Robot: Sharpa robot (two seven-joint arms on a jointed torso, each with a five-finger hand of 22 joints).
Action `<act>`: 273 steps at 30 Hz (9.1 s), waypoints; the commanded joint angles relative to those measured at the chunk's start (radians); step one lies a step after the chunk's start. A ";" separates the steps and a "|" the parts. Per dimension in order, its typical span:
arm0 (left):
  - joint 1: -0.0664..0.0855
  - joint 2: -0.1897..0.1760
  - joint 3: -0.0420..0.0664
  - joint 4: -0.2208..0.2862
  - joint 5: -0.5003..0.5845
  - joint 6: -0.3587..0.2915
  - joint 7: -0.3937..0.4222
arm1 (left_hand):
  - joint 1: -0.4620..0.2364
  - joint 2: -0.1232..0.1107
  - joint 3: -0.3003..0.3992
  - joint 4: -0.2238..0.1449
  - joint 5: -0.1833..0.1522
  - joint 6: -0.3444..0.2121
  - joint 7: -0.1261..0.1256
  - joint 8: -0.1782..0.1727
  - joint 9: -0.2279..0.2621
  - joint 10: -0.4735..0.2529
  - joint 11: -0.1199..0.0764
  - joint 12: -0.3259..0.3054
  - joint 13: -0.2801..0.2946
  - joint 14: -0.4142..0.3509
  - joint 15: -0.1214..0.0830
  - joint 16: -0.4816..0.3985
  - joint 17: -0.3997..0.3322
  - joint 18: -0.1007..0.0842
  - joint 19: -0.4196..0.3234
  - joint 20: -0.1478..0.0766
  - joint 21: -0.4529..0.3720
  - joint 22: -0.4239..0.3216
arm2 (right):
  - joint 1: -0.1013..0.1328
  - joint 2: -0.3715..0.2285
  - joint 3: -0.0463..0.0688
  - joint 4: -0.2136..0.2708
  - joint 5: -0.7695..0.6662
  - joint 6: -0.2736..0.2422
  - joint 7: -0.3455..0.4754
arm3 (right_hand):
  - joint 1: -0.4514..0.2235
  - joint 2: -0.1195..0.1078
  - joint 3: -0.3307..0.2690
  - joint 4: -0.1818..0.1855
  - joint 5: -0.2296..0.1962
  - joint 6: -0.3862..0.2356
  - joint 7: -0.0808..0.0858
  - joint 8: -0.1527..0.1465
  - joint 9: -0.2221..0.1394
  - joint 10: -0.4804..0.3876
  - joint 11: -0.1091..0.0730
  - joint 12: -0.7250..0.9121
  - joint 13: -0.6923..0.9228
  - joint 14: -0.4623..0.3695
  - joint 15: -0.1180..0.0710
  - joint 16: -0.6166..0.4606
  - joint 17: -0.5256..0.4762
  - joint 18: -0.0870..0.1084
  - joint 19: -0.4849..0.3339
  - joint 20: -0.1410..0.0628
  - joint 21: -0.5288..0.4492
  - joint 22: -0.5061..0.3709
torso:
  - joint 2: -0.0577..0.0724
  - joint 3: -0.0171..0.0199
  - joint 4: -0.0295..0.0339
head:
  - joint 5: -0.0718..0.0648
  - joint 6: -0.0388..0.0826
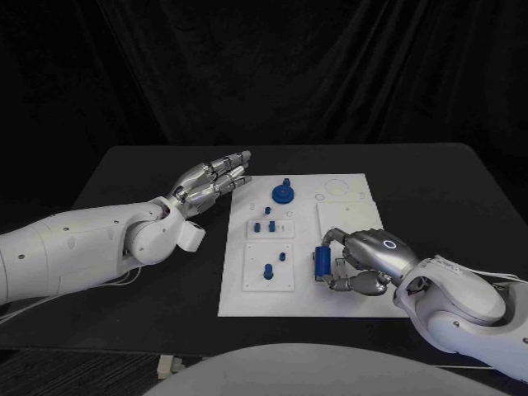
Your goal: Assemble the parts on the task board
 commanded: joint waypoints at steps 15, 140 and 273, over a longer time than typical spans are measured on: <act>-0.003 0.004 0.001 0.000 0.007 0.009 0.014 | 0.011 -0.001 0.004 -0.004 0.004 -0.002 0.004 0.005 0.001 -0.001 -0.001 0.006 0.001 0.001 0.002 -0.002 -0.001 0.012 0.000 0.004 0.007 0.002 | -0.002 -0.006 0.000 0.001 0.016 0.032 0.012 | -0.026 -0.007 0.059 -0.001 0.060 0.120 -0.086 -0.053 -0.041 0.106 0.002 0.003 0.263 0.068 0.002 -0.004 0.110 0.012 0.008 0.006 -0.015 0.185 | 0.000 0.0000 0.0002 | -0.002 0.000; -0.019 0.019 0.001 -0.013 0.007 0.007 0.018 | 0.012 0.003 0.007 0.000 0.004 -0.002 0.005 0.006 0.001 -0.001 0.005 0.008 0.001 0.002 0.002 -0.002 -0.001 0.012 0.002 0.006 0.008 0.003 | 0.336 -0.120 0.000 0.024 0.220 0.548 -0.336 | -0.109 0.090 -0.088 -0.009 -0.462 0.741 -0.171 -0.379 -0.109 0.106 -0.048 0.003 0.263 0.106 -0.047 0.076 0.263 -0.047 0.107 -0.038 0.260 0.263 | 0.000 -0.0006 0.0016 | -0.033 0.000; -0.020 0.028 0.001 -0.021 0.007 0.022 -0.003 | 0.016 0.001 0.010 -0.002 0.005 -0.003 0.013 0.008 0.001 -0.001 0.010 0.009 0.001 0.001 0.001 -0.002 -0.001 0.011 0.002 0.006 0.008 0.002 | 0.229 0.021 0.000 -0.099 1.009 0.411 -0.417 | 0.002 0.062 0.258 -0.265 -0.524 0.668 -0.125 -0.637 0.009 0.106 -0.020 0.003 0.263 0.076 -0.019 0.017 0.129 0.036 -0.017 -0.016 -0.134 0.130 | 0.000 -0.0006 0.0008 | -0.031 0.000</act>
